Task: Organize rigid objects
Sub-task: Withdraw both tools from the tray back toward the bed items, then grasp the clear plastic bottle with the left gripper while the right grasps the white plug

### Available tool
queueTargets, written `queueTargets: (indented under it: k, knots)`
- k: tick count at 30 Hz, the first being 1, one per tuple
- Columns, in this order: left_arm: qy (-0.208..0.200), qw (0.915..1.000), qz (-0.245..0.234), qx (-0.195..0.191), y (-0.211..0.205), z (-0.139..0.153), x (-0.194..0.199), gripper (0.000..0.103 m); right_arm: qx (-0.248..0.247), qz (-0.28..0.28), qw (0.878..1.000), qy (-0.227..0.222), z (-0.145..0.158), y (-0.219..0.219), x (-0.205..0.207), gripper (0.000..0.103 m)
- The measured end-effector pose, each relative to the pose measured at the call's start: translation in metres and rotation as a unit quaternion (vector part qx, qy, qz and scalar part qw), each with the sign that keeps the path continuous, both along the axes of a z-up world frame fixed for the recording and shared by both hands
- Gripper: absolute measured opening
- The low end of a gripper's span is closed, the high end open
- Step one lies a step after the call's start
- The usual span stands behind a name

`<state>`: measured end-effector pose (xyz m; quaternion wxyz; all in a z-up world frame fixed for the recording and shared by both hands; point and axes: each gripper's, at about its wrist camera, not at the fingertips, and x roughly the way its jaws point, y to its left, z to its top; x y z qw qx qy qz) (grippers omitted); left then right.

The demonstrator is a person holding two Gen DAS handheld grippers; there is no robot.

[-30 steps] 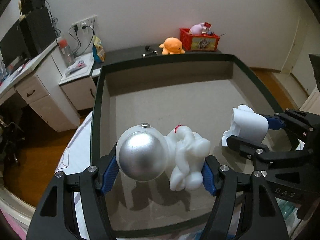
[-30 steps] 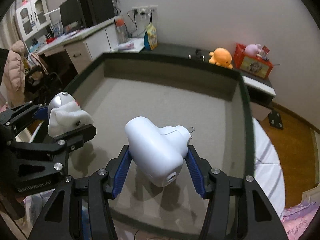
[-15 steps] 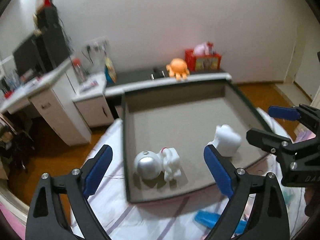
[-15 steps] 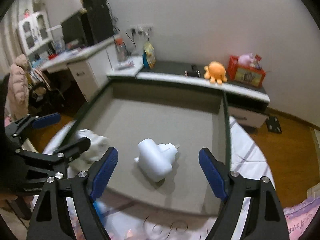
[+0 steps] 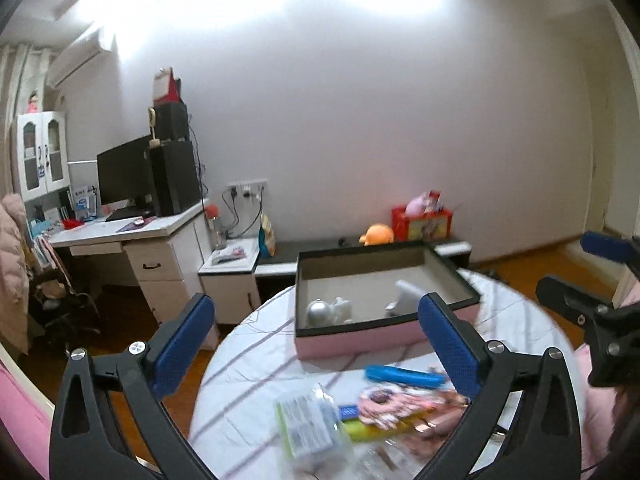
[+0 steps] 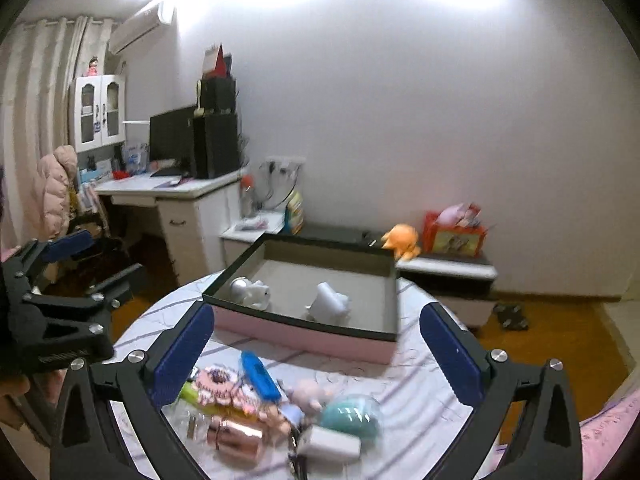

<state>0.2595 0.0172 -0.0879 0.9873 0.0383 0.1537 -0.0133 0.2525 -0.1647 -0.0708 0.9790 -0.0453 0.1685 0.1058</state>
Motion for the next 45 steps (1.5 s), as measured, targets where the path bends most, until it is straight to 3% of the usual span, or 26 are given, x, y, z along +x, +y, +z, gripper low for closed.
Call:
queueTargets:
  k: [6,13,23,31,40,45]
  knots:
    - [-0.015,0.9994,-0.012,0.028,-0.018,-0.008,-0.05,0.103,0.009,-0.014,0.999,-0.028,-0.003,-0.003,-0.059,0.103]
    - [-0.017,0.9993,-0.028,-0.018,-0.016,-0.015,-0.081,0.103,0.012,-0.024,0.999,-0.033,-0.017,-0.005,-0.091,0.103]
    - [-0.034,0.9989,-0.008,-0.032,-0.011,-0.021,-0.089,0.103,0.013,-0.02,0.999,-0.044,-0.021,-0.004,-0.105,0.103]
    - [0.033,0.999,-0.003,-0.03,0.0,-0.06,-0.065,0.103,0.01,-0.043,0.999,0.005,-0.052,-0.015,-0.079,0.103]
    - [0.128,0.9913,0.005,-0.033,0.004,-0.124,-0.032,0.103,0.013,-0.063,0.991,0.117,-0.114,-0.027,-0.03,0.103]
    - [0.163,0.9845,-0.004,-0.064,0.003,-0.143,-0.017,0.103,0.026,-0.07,0.985,0.157,-0.135,-0.034,-0.008,0.103]
